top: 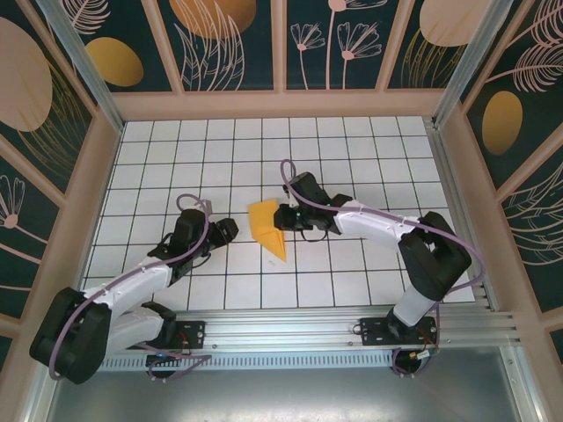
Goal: Fold a paper plane with a square sheet of paper (pick it up from the middle)
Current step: Fold the wing for the fifth time at the center of the table.
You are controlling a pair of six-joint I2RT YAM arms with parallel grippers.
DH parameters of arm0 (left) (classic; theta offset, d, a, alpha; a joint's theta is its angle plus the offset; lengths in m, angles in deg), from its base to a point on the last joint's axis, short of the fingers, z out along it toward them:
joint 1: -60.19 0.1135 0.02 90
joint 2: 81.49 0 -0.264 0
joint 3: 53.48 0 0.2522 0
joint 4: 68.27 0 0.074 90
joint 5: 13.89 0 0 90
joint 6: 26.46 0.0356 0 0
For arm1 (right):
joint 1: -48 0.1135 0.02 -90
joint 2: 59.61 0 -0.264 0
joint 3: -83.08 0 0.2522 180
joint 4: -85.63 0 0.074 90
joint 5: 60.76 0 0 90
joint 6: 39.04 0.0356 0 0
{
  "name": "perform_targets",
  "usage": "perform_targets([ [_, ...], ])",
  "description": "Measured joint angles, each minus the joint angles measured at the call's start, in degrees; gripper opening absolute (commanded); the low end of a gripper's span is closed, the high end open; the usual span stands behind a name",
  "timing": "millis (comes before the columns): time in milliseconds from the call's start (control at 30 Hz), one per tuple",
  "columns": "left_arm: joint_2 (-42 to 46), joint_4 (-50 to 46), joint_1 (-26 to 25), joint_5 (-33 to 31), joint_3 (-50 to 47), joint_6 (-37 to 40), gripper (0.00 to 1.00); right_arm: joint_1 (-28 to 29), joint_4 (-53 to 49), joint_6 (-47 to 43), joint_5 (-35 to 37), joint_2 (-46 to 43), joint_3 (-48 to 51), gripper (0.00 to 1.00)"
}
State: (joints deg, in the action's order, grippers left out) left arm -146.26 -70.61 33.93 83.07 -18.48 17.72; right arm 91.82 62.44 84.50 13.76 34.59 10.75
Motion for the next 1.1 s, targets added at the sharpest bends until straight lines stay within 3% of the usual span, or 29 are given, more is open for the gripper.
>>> perform_targets([
  [233,-4.5,2.6,0.0,5.0,0.0,-1.7,0.48,-0.5,5.9,0.2,-6.8,0.2,2.1,0.06],
  [800,-11.8,6.0,0.0,11.3,1.0,-2.8,0.48,-3.4,8.7,-0.3,-10.1,8.6,2.1,0.07],
  [1100,-16.0,8.0,0.0,14.4,2.4,-3.0,0.50,-5.5,15.0,0.3,-12.2,12.7,6.2,0.07],
])
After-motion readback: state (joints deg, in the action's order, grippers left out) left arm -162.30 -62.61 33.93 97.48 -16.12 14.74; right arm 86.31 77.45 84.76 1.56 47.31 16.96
